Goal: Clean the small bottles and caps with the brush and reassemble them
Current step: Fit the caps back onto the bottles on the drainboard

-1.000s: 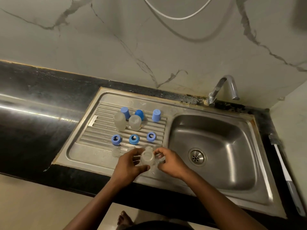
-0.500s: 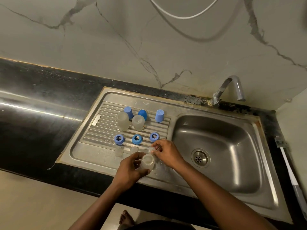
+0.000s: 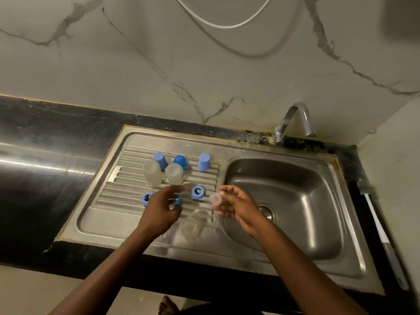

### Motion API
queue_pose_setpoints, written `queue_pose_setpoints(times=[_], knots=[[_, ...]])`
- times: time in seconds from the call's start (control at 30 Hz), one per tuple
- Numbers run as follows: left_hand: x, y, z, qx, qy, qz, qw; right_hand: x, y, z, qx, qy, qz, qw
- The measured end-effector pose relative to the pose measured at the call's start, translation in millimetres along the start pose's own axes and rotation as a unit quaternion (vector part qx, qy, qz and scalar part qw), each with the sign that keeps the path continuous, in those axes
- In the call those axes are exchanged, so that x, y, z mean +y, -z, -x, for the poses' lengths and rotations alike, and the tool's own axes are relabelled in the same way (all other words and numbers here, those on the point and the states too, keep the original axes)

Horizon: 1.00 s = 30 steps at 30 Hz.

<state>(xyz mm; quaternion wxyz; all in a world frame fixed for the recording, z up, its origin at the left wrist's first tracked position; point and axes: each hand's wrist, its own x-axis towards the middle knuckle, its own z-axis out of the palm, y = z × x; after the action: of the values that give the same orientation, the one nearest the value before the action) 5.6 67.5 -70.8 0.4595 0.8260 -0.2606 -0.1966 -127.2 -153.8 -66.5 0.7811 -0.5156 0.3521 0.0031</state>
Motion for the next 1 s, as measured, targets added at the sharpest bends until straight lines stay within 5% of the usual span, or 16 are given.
queue_pose_setpoints(times=[0.23, 0.53, 0.63, 0.73, 0.87, 1.0], knots=[[23, -44, -60, -0.162, -0.121, -0.293, 0.934, -8, 16, 18, -0.047, -0.051, -0.112, 0.991], [14, -58, -81, -0.154, -0.097, -0.312, 0.933, -10, 28, 23, 0.005, 0.02, 0.034, 0.999], [17, -57, -82, -0.125, -0.074, -0.231, 0.962, -14, 29, 25, 0.043, 0.045, 0.077, 0.995], [32, -52, -74, -0.098, 0.026, -0.021, 0.995, -21, 29, 24, 0.052, 0.089, 0.119, 0.988], [55, -41, -61, -0.12, 0.175, 0.303, 0.929, -35, 22, 22, 0.063, 0.162, 0.157, 0.972], [69, -33, -54, -0.126, 0.228, 0.415, 0.871, -48, 12, 19, 0.045, 0.195, 0.185, 0.962]])
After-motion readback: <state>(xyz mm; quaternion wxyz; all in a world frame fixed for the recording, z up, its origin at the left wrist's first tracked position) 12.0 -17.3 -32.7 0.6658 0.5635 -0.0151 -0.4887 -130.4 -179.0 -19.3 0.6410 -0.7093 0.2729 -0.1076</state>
